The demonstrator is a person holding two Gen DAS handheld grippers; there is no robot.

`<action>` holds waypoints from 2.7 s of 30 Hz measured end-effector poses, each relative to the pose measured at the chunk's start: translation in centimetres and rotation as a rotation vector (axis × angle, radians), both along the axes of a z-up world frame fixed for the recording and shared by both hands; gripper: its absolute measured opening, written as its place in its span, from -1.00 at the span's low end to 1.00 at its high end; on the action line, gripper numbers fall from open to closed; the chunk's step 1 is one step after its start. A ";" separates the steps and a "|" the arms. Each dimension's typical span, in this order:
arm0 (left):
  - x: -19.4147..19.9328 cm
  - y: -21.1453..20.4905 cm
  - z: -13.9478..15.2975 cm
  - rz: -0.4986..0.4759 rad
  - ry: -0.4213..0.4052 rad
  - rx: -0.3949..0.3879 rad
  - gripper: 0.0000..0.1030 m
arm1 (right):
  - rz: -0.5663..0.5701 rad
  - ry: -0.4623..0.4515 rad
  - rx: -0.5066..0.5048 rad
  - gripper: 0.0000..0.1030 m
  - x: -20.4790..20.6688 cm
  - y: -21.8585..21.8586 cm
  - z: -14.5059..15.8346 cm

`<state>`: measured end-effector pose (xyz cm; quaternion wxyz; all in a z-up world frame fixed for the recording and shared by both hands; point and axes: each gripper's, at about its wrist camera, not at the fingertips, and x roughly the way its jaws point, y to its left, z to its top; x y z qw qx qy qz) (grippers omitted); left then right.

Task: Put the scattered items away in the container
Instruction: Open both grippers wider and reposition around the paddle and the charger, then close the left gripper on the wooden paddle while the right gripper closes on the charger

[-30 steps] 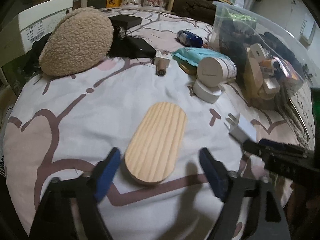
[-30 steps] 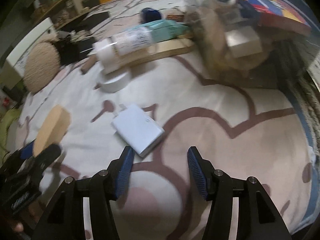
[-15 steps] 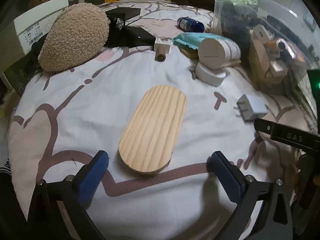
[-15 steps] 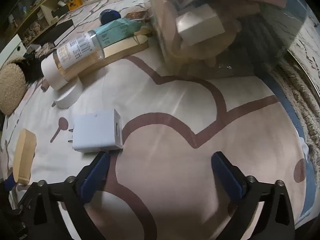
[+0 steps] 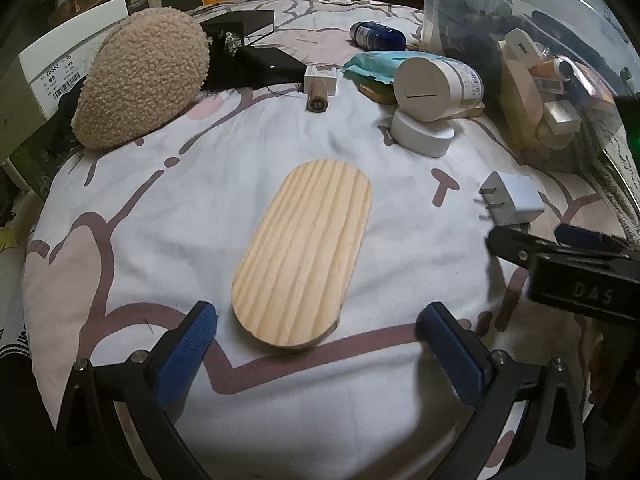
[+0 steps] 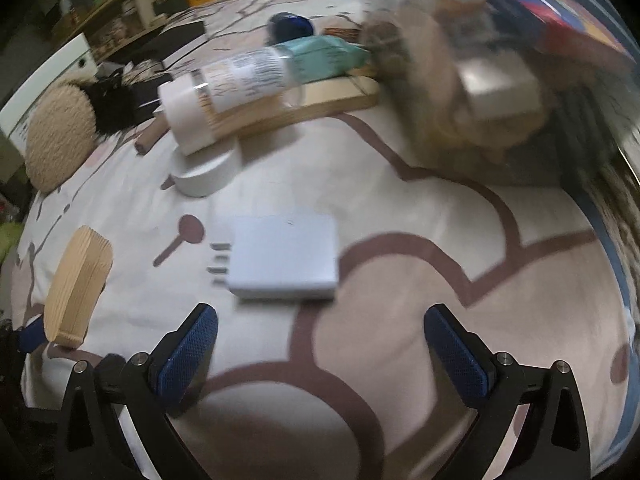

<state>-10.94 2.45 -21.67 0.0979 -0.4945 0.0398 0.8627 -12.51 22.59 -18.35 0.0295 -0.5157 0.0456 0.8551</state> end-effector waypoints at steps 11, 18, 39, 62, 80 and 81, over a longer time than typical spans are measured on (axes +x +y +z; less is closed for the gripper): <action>-0.1 0.6 -0.3 -0.001 0.013 -0.056 1.00 | 0.007 0.052 0.029 1.00 -2.0 -0.7 -0.6; -0.6 0.6 -0.5 -0.010 0.014 -0.054 1.00 | 0.021 0.058 0.038 1.00 -3.0 -1.0 -1.0; -2.8 -1.6 1.2 0.050 0.070 0.094 0.26 | 0.034 0.076 0.013 1.00 -3.0 -1.1 -0.8; -2.5 -1.0 1.2 0.027 0.068 0.074 0.07 | 0.082 0.145 -0.009 0.25 -1.6 -1.7 0.2; -2.0 -2.5 3.5 0.061 0.125 0.146 -0.11 | 0.061 0.148 -0.083 0.23 -1.7 -1.3 2.3; -2.0 -2.5 3.6 0.063 0.127 0.148 -0.11 | 0.059 0.149 -0.090 0.23 -1.7 -1.2 2.4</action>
